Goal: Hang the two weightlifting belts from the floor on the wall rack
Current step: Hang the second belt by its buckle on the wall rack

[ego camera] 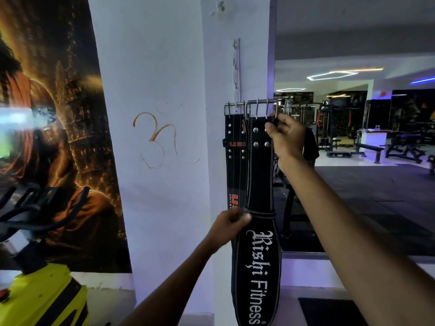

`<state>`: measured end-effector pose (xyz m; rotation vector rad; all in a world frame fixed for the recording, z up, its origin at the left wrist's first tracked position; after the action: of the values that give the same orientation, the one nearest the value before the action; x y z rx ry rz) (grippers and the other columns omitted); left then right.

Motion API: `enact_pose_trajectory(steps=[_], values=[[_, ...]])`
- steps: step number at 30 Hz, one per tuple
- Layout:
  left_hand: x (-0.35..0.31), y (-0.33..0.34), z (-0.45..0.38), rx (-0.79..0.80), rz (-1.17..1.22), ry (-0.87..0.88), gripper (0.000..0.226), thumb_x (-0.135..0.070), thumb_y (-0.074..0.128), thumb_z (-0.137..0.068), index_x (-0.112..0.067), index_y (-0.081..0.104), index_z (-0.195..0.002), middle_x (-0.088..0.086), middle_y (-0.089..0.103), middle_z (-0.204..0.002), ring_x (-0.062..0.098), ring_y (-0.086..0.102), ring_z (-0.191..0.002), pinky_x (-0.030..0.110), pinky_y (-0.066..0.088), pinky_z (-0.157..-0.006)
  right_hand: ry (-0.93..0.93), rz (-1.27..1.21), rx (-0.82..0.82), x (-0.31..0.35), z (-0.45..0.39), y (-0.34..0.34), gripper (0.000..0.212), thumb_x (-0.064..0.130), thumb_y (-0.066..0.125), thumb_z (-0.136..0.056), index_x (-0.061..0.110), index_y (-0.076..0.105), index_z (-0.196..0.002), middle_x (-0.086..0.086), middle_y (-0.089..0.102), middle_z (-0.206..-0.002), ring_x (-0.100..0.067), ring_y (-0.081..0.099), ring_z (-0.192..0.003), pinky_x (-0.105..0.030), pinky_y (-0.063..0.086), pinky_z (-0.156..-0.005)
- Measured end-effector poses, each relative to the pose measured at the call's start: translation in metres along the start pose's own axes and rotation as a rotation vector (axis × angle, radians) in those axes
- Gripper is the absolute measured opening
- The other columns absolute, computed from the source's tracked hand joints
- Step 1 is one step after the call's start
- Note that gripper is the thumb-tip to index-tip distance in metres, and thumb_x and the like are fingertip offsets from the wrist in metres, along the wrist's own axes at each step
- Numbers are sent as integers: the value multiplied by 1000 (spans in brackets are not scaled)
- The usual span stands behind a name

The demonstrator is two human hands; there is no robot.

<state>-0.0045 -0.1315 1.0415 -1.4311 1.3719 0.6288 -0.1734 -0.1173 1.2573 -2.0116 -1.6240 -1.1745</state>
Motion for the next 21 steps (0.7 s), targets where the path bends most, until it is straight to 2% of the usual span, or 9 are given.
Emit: enact_pose_trajectory(steps=[3, 4, 6, 8, 9, 13, 15, 18, 21], values=[[-52, -25, -27, -192, 45, 103, 54, -61, 54, -89, -25, 62, -128, 2, 70, -120, 18, 67, -110, 46, 56, -98, 15, -24, 5, -9, 4, -1, 36, -4, 69, -85, 2, 63, -120, -8, 69, -93, -12, 66, -81, -19, 55, -76], [-73, -34, -36, -269, 28, 168, 59, -62, 53, -90, -24, 55, -136, 6, 67, -129, 21, 65, -118, 46, 54, -102, 16, -23, 15, -11, 4, 0, 35, -3, 69, -85, 4, 65, -119, -10, 71, -93, -9, 66, -78, -14, 55, -71], [-121, -47, -46, -360, 2, 314, 53, -48, 51, -99, -21, 46, -144, 8, 63, -135, 21, 62, -122, 34, 52, -103, 15, -16, 39, -15, 7, 3, 32, -1, 69, -85, 7, 66, -116, -8, 72, -88, -4, 67, -74, -10, 53, -65], [-160, -56, -57, -390, -18, 429, 46, -31, 50, -104, -21, 40, -148, 8, 62, -133, 15, 62, -118, 21, 50, -98, 8, -19, 47, -16, 10, 7, 29, 0, 70, -85, 9, 67, -113, -7, 71, -83, -7, 67, -72, -11, 53, -64], [-174, -57, -62, -383, -20, 452, 46, -28, 51, -104, -22, 39, -148, 7, 62, -130, 13, 63, -114, 21, 51, -95, 7, -23, 45, -15, 12, 9, 28, 1, 70, -85, 10, 67, -111, -7, 71, -82, -9, 67, -72, -14, 53, -65], [-187, -55, -75, -343, -3, 435, 47, -16, 54, -102, -22, 39, -146, 0, 65, -108, 20, 68, -98, 32, 57, -85, 18, -35, 61, -17, 16, 15, 27, 3, 70, -86, 14, 67, -110, -4, 73, -81, -6, 68, -68, -19, 56, -68], [-187, -57, -74, -376, 7, 439, 49, -13, 56, -99, -24, 39, -144, 4, 65, -108, 23, 68, -97, 37, 58, -83, -2, 5, 61, -17, 15, 14, 28, 8, 71, -85, 17, 64, -111, 1, 72, -82, -7, 68, -71, -25, 56, -71], [-189, -60, -70, -431, 20, 466, 57, -10, 59, -96, -31, 32, -142, 8, 67, -101, 19, 69, -87, 39, 60, -82, -165, 116, 36, -7, 14, 10, 43, 7, 73, -83, 13, 49, -117, -2, 62, -99, -10, 64, -80, -17, 52, -68], [-193, -57, -69, -462, 5, 492, 54, -8, 59, -96, -31, 33, -137, 8, 68, -104, 24, 72, -88, 36, 60, -78, -412, 303, 63, 10, 16, 14, 35, 2, 73, -82, 12, 52, -109, -5, 52, -114, -16, 56, -101, -8, 48, -71]])
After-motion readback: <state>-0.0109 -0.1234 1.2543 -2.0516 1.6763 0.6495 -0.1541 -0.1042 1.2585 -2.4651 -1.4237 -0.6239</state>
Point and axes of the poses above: each hand's wrist, its own z-axis away from the middle knuckle, its own y-axis out of the palm, x = y × z, the point moved 6 cm from there along -z, towards the middle knuckle
